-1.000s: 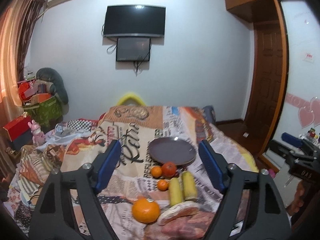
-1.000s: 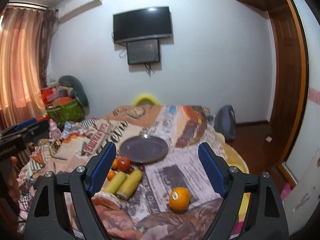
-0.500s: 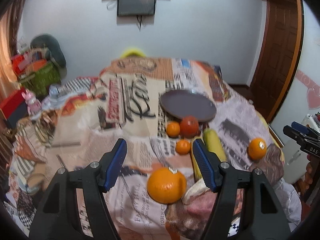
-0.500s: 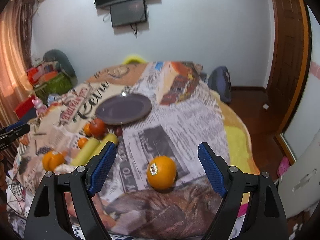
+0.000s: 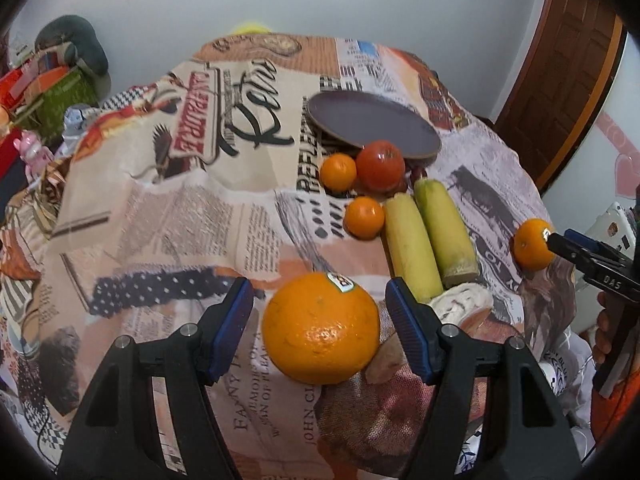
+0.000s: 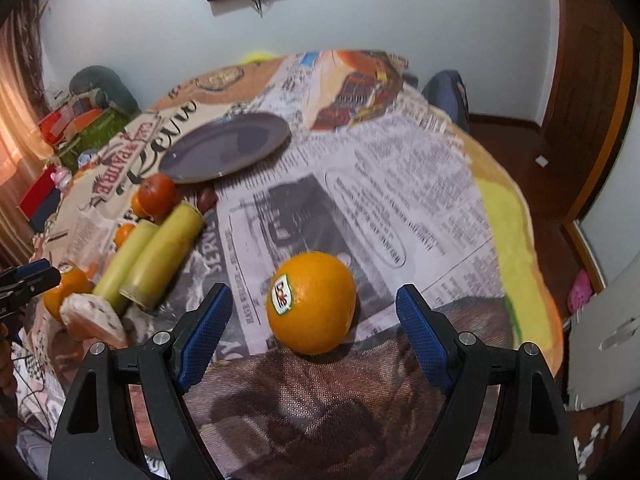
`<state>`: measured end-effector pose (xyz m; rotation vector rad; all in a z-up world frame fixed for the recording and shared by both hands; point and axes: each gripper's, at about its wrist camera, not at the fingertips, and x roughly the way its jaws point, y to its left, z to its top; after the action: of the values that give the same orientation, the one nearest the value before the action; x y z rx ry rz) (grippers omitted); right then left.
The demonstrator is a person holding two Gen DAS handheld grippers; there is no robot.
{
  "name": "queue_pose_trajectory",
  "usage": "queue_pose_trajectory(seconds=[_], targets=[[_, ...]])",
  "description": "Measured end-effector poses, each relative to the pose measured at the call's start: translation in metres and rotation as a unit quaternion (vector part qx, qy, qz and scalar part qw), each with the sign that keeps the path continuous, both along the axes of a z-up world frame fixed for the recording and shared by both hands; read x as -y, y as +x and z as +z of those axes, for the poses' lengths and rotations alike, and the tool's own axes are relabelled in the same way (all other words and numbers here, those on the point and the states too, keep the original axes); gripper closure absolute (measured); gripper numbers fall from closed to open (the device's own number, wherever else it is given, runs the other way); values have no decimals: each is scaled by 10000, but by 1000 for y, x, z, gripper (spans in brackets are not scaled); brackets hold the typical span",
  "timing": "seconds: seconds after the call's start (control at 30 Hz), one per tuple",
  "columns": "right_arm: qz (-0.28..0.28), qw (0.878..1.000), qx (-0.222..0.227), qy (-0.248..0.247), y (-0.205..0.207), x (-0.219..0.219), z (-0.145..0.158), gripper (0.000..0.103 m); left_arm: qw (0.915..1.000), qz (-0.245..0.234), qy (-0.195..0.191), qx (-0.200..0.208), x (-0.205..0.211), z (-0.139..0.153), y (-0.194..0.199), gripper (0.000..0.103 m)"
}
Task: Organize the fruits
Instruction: 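Grasp the large Dole orange with the left tool while the right tool grasps the other Dole orange, then lift and carry both oranges toward the dark grey plate with both tools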
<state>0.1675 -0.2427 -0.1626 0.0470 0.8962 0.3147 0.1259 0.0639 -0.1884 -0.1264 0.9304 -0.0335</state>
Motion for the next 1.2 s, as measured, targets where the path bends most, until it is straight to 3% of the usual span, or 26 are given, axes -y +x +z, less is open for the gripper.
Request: queue_pose_trajectory(seconds=[0.37, 0.57, 0.93, 1.2], targets=[[58, 9995, -314, 82, 12, -7, -20, 22, 9995, 19, -178, -253, -2, -21, 10, 34], [23, 9988, -470, 129, 17, -8, -28, 49, 9996, 23, -189, -216, -2, -22, 9, 35], [-12, 9992, -356, 172, 12, -5, -18, 51, 9996, 216, -150, -81, -9, -10, 11, 36], [12, 9997, 148, 209, 15, -10, 17, 51, 9982, 392, -103, 443, -19, 24, 18, 36]])
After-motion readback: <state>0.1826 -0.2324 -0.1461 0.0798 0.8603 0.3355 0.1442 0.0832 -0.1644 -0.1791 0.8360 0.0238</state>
